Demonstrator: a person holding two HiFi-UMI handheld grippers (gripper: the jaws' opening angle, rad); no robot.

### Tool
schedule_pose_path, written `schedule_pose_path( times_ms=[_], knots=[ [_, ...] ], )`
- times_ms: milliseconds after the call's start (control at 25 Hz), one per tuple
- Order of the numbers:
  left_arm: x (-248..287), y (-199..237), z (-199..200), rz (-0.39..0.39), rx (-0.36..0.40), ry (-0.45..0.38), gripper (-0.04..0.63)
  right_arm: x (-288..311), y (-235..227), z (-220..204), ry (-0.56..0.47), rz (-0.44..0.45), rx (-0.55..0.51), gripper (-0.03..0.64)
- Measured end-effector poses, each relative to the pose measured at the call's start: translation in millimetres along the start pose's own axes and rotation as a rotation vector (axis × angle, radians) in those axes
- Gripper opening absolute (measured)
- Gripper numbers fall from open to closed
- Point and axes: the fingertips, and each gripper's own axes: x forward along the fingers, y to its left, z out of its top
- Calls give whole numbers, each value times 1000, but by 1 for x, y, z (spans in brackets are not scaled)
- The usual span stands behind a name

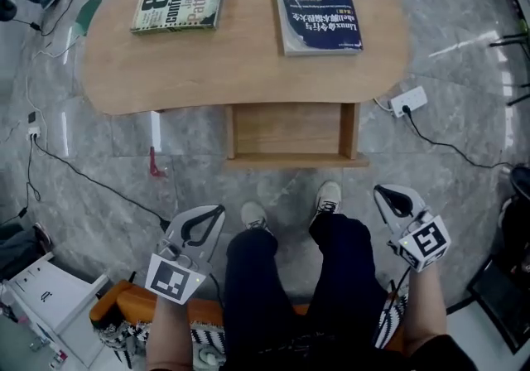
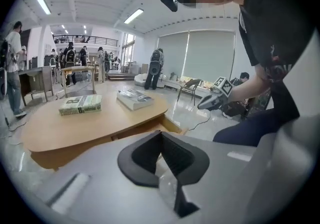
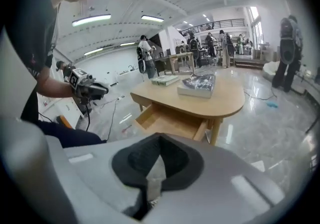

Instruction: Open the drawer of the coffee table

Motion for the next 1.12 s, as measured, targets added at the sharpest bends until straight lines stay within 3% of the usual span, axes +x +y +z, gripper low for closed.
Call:
schedule_pose_path(
  times_ms=[200, 400, 760, 960, 1120],
  knots=[
    [-42, -40, 90, -26, 6, -8, 5, -45, 71, 74, -13, 80, 79, 2],
    [-70, -76, 154, -71, -29, 4, 5, -87, 119, 136, -37, 140, 107, 2],
    [-112, -145, 230, -97, -99, 38, 5, -159, 194, 208, -44, 187, 56, 2],
    [-135, -187, 255, -173, -46, 22, 5, -183, 236, 242, -91, 207, 35, 2],
    [-151, -202, 272, -190, -24, -13, 5, -200, 262, 253, -104, 222, 7, 2]
  ],
)
